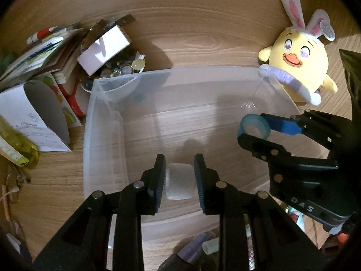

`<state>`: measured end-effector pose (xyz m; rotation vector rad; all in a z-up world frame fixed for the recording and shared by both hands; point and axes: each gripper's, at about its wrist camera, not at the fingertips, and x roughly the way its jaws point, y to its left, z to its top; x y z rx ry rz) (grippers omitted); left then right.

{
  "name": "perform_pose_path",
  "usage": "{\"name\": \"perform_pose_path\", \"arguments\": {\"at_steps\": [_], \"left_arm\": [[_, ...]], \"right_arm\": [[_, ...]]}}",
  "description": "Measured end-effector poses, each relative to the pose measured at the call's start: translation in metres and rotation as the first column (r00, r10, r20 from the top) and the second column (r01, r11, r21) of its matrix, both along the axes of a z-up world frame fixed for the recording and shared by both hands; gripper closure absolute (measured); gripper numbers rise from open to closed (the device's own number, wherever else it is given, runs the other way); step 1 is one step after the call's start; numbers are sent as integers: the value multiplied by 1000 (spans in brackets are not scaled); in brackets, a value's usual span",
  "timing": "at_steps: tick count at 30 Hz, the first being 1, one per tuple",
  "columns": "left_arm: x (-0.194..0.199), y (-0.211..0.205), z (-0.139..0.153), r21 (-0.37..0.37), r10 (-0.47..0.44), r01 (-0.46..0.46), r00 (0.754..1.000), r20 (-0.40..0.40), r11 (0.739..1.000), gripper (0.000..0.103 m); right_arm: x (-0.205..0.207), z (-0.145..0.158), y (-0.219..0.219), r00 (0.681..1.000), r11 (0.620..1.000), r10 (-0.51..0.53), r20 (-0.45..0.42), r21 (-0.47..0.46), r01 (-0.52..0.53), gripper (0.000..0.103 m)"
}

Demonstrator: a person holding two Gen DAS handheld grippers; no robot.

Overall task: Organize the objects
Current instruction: 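Carry both tape rolls into the clear box and open both tools, then grasp the red snack packet with the left tool while the right tool grasps the small white-green box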

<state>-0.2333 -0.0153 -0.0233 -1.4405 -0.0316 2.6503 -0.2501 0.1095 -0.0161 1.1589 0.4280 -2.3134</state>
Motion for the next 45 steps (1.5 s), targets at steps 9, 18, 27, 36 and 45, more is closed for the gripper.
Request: {"name": "perform_pose_path", "arguments": {"at_steps": [9, 18, 27, 36, 45], "left_arm": [[29, -8, 39, 16, 11, -9, 994, -106, 1000, 41], [99, -17, 88, -14, 46, -53, 954, -295, 999, 13], [160, -18, 82, -17, 62, -72, 942, -330, 997, 6], [189, -19, 36, 12, 92, -92, 969, -229, 996, 6], [208, -16, -8, 12, 93, -92, 985, -146, 996, 6]], "right_arm": [[17, 28, 11, 995, 999, -29, -99, -22, 27, 46], [79, 80, 42, 963, 991, -62, -261, -130, 29, 20], [145, 79, 76, 954, 977, -72, -292, -212, 9, 20], [182, 40, 97, 974, 973, -79, -210, -229, 29, 20], [195, -9, 109, 996, 963, -77, -51, -263, 61, 20]]}}
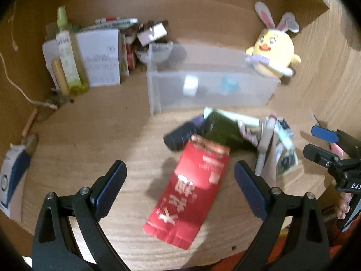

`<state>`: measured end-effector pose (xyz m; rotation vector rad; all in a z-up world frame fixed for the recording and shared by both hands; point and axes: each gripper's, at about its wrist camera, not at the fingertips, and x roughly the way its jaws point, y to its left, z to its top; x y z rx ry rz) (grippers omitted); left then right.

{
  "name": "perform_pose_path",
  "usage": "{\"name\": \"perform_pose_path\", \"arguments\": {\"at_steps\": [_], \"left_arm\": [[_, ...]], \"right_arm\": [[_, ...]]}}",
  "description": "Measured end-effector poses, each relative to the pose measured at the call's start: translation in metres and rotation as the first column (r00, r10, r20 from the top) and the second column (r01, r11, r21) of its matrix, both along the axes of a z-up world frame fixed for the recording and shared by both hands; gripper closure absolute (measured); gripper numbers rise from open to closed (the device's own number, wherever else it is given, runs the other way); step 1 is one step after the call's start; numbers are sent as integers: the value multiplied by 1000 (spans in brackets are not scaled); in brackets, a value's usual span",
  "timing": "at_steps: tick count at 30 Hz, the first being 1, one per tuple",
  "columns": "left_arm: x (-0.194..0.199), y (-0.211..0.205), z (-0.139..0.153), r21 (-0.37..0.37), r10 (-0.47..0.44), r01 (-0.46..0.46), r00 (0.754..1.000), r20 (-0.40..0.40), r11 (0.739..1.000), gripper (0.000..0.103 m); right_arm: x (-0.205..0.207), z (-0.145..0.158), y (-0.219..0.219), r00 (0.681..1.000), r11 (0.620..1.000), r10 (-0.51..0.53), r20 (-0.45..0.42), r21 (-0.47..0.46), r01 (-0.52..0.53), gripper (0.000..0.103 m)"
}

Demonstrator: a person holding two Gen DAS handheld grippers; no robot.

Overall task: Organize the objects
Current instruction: 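Grasp the red snack packet with the left tool while the right tool grasps the small white-green box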

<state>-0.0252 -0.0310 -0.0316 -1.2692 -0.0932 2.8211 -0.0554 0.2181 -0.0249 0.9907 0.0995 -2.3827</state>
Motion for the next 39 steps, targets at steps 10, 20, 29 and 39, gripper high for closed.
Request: {"name": "perform_pose_path", "arguments": {"at_steps": [10, 20, 29, 39], "left_arm": [[-24, 9, -35, 16, -51, 49, 993, 111, 999, 6], [-36, 16, -34, 26, -75, 73, 993, 86, 997, 18], [-23, 13, -29, 41, -52, 50, 997, 59, 998, 48], [-3, 2, -8, 38, 11, -10, 1000, -19, 999, 49]], "right_arm": [[3, -30, -6, 994, 998, 71, 83, -6, -70, 33], [-4, -32, -18, 989, 992, 125, 83, -12, -125, 72], [1, -30, -7, 993, 995, 97, 72, -29, -95, 77], [-4, -13, 13, 999, 997, 26, 35, -75, -23, 77]]}}
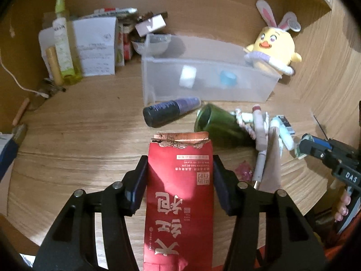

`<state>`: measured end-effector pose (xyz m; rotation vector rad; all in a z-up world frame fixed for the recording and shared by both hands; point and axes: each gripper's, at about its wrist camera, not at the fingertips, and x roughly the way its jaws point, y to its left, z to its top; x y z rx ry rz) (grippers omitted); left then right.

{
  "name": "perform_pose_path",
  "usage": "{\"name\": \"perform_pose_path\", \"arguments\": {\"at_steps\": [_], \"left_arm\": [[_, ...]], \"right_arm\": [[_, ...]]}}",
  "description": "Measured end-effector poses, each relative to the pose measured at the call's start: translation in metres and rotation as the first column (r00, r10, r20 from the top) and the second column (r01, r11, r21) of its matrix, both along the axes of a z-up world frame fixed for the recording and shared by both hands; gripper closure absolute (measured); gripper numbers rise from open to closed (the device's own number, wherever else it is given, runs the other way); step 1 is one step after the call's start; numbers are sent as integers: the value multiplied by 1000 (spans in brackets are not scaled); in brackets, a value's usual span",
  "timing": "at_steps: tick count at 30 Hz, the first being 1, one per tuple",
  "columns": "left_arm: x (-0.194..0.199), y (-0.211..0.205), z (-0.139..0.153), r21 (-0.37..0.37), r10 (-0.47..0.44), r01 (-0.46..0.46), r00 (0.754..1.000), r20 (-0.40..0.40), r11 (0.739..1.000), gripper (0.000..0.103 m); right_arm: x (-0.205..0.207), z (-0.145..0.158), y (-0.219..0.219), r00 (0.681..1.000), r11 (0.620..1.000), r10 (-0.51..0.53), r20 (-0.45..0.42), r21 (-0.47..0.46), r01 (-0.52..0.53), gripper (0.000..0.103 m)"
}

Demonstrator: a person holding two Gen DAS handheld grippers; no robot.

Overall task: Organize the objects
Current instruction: 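Grasp the red snack packet with the left tool while the right tool grasps the small white-green box, then lower the red packet and small box into the clear box, open both tools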

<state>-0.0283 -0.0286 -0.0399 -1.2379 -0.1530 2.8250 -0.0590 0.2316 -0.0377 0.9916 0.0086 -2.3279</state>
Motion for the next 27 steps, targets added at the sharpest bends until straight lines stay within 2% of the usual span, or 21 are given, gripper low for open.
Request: {"name": "perform_pose_path", "arguments": {"at_steps": [10, 17, 23, 27], "left_arm": [[-13, -4, 46, 8, 14, -13, 992, -127, 1000, 49], [-34, -4, 85, -22, 11, -16, 974, -225, 1000, 49], [-58, -8, 113, -36, 11, -22, 959, -282, 999, 49], [-80, -11, 126, -41, 5, -18, 956, -293, 999, 49]], "right_arm": [[-25, 28, 2, 996, 997, -55, -66, -60, 51, 77], [-49, 62, -5, 985, 996, -66, -159, -69, 56, 77], [-68, 92, -19, 969, 996, -66, -240, -67, 51, 77], [-84, 103, -32, 962, 997, -55, -267, -59, 41, 77]]}}
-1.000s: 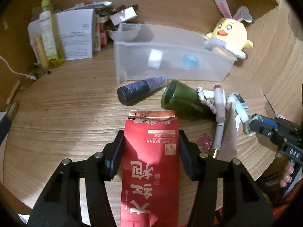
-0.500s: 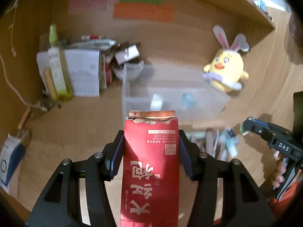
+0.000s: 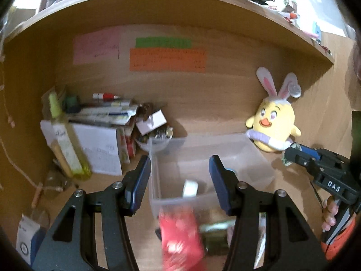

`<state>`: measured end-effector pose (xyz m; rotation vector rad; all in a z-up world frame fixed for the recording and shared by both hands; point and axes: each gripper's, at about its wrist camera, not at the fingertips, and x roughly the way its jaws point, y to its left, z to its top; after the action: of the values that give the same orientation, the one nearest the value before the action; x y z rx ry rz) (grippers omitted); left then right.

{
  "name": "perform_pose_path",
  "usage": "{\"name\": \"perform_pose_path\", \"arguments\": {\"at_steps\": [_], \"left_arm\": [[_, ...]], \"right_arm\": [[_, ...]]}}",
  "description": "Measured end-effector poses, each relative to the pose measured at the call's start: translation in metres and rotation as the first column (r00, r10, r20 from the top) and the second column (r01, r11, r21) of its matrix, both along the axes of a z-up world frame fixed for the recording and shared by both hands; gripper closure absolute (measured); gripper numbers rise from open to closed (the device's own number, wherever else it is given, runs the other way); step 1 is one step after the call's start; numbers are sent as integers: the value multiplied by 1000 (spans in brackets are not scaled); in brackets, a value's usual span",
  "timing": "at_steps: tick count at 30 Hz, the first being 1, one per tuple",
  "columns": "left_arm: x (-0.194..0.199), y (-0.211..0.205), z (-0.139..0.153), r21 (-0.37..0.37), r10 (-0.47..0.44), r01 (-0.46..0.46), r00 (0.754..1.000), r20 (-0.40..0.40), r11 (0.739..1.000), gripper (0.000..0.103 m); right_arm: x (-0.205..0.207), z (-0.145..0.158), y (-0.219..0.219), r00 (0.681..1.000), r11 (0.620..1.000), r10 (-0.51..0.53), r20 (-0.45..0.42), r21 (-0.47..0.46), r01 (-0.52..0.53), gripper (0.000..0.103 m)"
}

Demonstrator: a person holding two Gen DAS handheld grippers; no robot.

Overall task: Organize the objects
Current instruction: 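Lower the red packet and small box into the clear box, open both tools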

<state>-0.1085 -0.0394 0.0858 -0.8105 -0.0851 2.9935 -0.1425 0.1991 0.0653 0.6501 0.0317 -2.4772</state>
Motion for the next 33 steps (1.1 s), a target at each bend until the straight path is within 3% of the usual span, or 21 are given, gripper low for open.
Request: {"name": "perform_pose_path", "arguments": {"at_steps": [6, 9, 12, 16, 20, 25, 33], "left_arm": [[-30, -5, -16, 1, 0, 0, 997, 81, 1000, 49], [-26, -11, -36, 28, -33, 29, 989, 147, 999, 49], [-15, -13, -60, 5, -28, 27, 978, 206, 1000, 41], [2, -13, -92, -21, -21, 28, 960, 281, 999, 39], [18, -9, -111, -69, -14, 37, 948, 317, 997, 36], [29, -1, -122, -99, -42, 79, 941, 337, 992, 24], [18, 9, -137, -180, -34, 106, 930, 366, 978, 24]], "right_arm": [[-22, -9, -18, 999, 1000, 17, 39, 21, -18, 77], [-28, -18, -19, 997, 999, 27, 71, 29, -29, 77], [-36, -25, -19, 995, 999, 25, 94, 45, -29, 77], [-45, -32, -20, 992, 998, 20, 126, 57, -27, 77], [-54, -37, -23, 988, 997, 17, 155, 77, -30, 77], [-62, -41, -32, 984, 993, 17, 179, 113, -38, 77], [-75, -53, -56, 971, 980, 43, 235, 178, -86, 77]]}}
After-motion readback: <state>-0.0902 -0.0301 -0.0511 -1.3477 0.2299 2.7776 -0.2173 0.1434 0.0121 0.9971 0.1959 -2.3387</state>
